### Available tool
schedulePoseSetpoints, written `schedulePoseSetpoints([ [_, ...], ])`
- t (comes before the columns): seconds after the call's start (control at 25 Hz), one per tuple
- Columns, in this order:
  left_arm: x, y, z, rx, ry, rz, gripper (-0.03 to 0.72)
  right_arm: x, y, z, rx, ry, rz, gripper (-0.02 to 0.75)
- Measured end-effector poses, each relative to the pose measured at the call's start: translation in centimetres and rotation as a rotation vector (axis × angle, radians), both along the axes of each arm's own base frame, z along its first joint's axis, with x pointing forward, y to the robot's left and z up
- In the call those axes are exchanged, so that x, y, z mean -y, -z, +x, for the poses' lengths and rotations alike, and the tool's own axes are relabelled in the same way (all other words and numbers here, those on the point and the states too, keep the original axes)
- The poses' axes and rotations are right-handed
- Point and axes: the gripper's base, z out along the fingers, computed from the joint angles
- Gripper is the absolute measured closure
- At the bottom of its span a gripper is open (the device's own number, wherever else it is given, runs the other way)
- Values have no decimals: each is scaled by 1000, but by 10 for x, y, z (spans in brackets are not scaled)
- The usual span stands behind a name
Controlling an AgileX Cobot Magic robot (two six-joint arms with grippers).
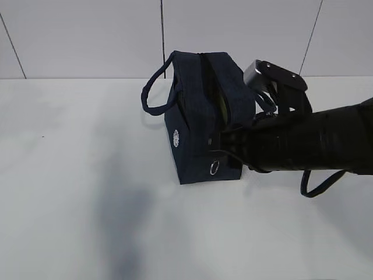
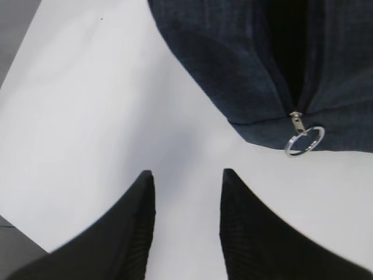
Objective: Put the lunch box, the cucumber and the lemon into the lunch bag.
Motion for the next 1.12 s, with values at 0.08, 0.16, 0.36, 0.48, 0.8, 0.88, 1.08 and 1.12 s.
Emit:
schedulePoseSetpoints([
  [0.08, 0, 0, 0, 0, 0, 1, 380, -2, -1, -1, -8, -15, 20, 454],
  [0.16, 0, 0, 0, 0, 0, 1, 380, -3, 1, 0, -17, -13, 22, 444],
  [0.36, 1, 0, 0, -3, 1, -11, 380, -9, 23, 10, -77, -8, -8, 290],
  [0.48, 1, 0, 0, -4, 1, -18, 380, -12, 29, 18, -92, 19, -16, 252],
  [0.8, 1, 0, 0, -7, 0, -26, 380, -9, 40, 33, -89, 119, -89, 241],
  [0.88, 1, 0, 0, -7, 0, -26, 380, -9, 46, 35, -104, 132, -96, 241],
  [1.08, 1, 0, 0, -7, 0, -26, 380, -9, 58, 38, -132, 146, -121, 241],
  [1.12, 1, 0, 0, -7, 0, -26, 380, -9, 59, 40, -132, 154, -126, 242],
])
